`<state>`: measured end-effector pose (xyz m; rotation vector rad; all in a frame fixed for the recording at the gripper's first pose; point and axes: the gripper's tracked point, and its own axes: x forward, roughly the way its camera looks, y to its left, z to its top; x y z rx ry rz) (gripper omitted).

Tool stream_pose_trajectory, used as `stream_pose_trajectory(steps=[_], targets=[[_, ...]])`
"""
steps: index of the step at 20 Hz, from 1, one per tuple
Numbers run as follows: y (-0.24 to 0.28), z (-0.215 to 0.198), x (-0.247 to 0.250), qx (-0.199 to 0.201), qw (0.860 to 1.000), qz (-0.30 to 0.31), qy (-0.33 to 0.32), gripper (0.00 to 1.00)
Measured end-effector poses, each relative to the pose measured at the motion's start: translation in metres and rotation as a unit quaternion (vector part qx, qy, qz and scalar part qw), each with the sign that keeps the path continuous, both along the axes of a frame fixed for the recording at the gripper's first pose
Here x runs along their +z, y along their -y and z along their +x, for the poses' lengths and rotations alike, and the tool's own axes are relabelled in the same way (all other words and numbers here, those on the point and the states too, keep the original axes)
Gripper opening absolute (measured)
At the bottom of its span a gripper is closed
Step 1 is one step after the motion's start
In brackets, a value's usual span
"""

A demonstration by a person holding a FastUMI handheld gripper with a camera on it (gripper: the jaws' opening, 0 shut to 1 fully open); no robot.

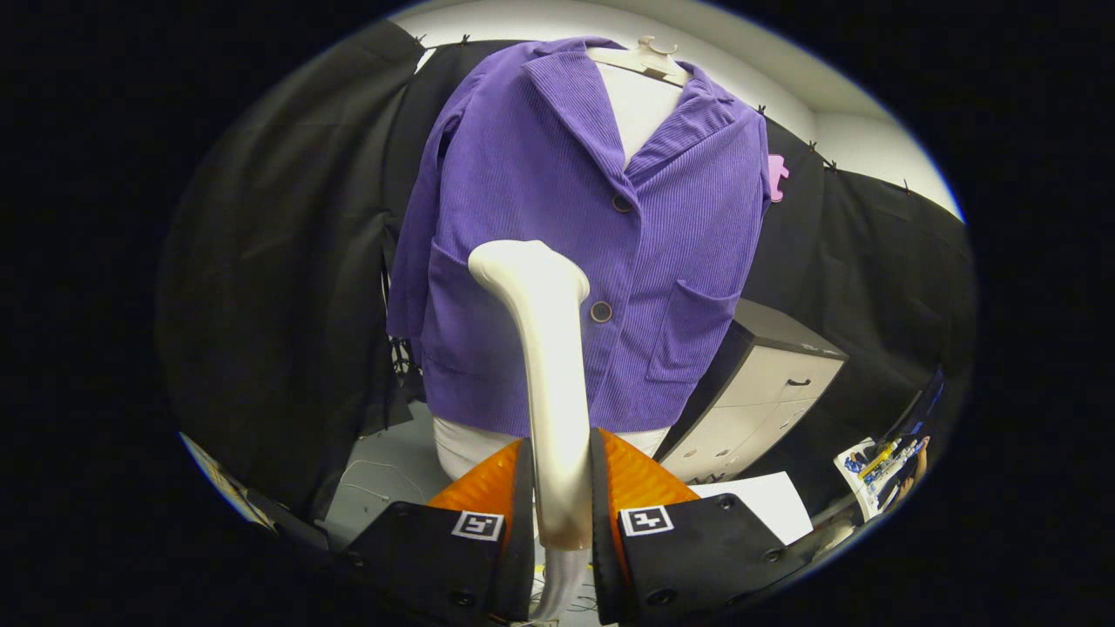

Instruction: Iron the clothes twice with a garment steamer, once on the left side and once on the right side.

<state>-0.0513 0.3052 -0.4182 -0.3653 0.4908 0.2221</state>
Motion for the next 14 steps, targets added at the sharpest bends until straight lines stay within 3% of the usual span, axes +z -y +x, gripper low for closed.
stream_pose_trajectory(steps=[14], targets=[[0.026, -0.018, -0.075, -0.002, 0.997, -0.029, -0.068, 0.36]])
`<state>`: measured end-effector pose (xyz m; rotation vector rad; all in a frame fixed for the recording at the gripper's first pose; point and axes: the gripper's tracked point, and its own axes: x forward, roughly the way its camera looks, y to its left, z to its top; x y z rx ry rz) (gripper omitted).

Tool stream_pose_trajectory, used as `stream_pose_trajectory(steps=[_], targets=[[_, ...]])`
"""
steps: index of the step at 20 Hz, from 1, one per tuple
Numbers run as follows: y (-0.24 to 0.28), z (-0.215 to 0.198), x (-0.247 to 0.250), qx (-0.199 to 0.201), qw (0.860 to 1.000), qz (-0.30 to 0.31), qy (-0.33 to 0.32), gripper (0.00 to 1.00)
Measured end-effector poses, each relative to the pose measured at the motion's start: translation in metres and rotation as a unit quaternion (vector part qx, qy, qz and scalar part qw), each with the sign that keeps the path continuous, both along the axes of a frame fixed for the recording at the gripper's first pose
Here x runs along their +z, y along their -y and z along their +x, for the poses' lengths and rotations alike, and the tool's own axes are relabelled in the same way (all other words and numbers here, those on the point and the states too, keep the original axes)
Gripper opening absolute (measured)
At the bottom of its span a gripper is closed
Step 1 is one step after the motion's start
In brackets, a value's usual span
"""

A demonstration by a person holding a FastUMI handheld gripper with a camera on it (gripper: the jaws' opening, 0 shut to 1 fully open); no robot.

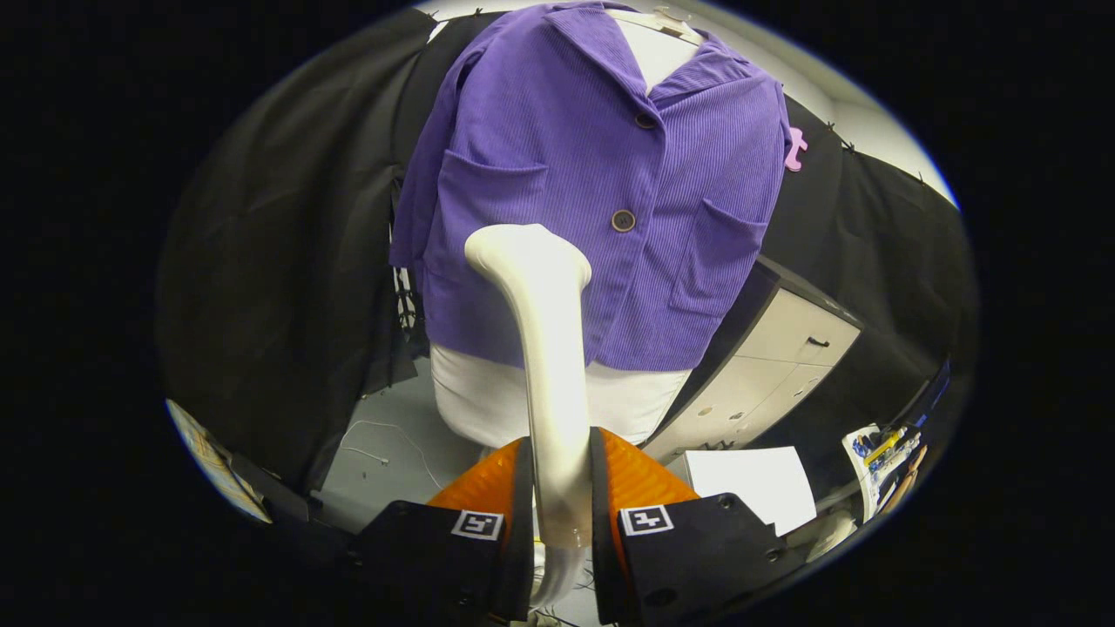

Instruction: Iron the clothes twice with a garment steamer, once on the left side and once on the right side.

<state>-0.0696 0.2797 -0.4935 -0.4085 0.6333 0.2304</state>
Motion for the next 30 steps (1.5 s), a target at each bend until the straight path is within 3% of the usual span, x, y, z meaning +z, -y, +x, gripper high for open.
stream_pose_trajectory(steps=[8, 16, 30], targets=[[0.014, -0.011, -0.016, -0.001, 1.000, 0.005, -0.022, 0.35], [0.055, -0.008, 0.043, -0.028, 0.998, 0.053, 0.003, 0.35], [0.205, 0.032, 0.139, -0.142, 0.982, 0.096, 0.077, 0.35]])
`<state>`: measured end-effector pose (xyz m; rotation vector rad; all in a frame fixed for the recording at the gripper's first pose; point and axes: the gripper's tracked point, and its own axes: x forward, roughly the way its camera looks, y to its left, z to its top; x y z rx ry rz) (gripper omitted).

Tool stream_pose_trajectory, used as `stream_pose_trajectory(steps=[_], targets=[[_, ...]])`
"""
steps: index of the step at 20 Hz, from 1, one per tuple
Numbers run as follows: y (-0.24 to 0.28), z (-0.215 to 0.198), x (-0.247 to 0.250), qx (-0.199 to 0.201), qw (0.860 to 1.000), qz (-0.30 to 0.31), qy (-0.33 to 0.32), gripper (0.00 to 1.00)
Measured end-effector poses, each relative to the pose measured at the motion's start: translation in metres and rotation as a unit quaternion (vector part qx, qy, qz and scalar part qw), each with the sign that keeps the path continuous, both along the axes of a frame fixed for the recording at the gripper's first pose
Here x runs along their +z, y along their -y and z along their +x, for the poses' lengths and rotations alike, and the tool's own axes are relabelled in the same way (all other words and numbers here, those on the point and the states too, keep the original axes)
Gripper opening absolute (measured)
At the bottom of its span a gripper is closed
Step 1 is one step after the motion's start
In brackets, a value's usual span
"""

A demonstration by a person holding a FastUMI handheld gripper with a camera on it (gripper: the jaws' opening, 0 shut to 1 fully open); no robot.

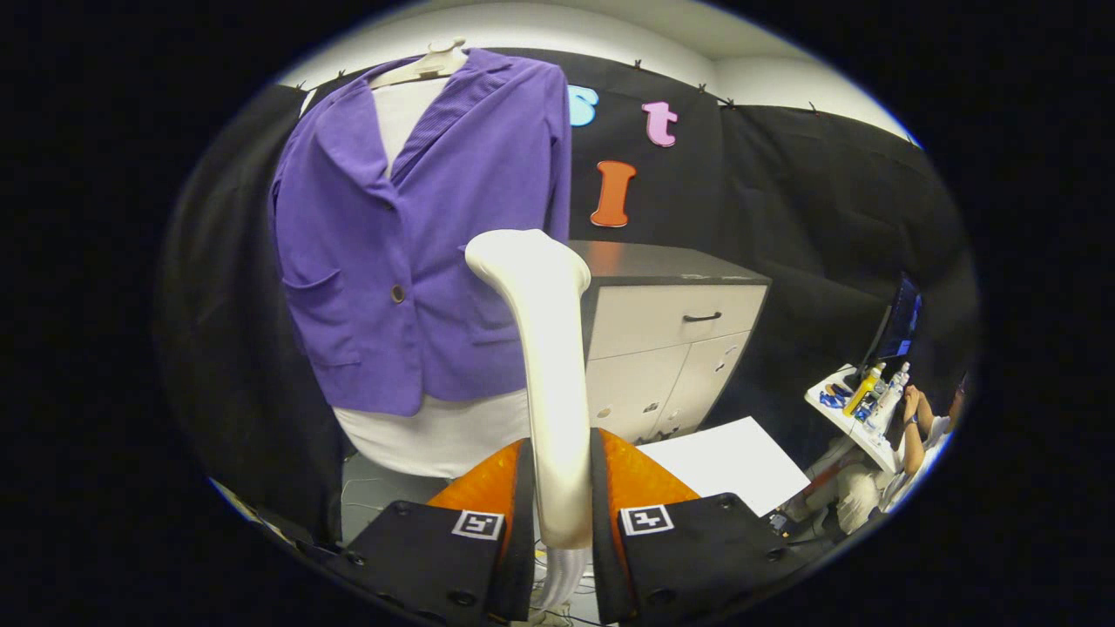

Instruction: Iron the clothes twice with a garment steamer, once on the left side and once on the right side.

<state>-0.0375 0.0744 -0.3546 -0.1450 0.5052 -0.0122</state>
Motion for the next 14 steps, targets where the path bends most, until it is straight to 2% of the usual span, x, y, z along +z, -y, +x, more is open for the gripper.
stream_pose_trajectory(steps=[6, 14], targets=[[0.063, 0.019, 0.074, -0.046, 0.997, 0.022, 0.062, 0.35], [0.121, 0.042, 0.179, -0.067, 0.987, 0.030, 0.146, 0.35]])
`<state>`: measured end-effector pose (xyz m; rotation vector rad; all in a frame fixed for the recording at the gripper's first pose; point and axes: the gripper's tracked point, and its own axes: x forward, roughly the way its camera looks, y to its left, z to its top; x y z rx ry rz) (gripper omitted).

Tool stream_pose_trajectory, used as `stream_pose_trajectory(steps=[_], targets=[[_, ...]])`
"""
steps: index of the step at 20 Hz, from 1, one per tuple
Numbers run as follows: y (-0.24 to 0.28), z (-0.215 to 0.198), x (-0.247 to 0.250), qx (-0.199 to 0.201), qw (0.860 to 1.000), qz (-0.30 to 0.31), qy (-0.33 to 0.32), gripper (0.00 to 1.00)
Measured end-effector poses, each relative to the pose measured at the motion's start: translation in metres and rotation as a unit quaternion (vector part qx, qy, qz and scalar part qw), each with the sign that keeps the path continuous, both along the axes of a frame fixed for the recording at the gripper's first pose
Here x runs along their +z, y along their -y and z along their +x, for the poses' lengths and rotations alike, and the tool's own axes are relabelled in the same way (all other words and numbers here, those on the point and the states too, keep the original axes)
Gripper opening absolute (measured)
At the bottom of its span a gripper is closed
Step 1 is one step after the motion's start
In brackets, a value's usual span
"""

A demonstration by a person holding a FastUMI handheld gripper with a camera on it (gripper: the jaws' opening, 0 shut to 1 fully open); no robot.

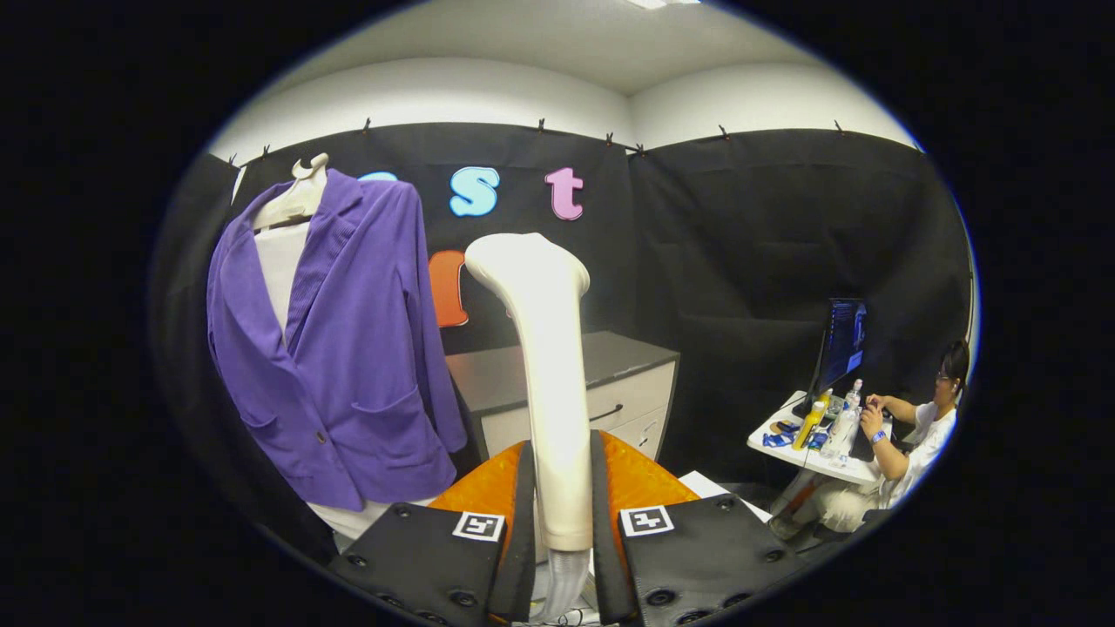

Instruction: Iron the clothes twice with a garment steamer, once on the left side and once on the right side.

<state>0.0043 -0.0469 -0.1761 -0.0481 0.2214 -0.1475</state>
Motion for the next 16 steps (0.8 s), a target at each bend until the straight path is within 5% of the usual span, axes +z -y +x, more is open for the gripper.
stream_pose_trajectory(steps=[10, 16], targets=[[0.007, 0.041, 0.114, 0.029, 0.995, 0.008, 0.096, 0.35], [-0.002, 0.076, 0.133, 0.048, 0.993, 0.008, 0.109, 0.35]])
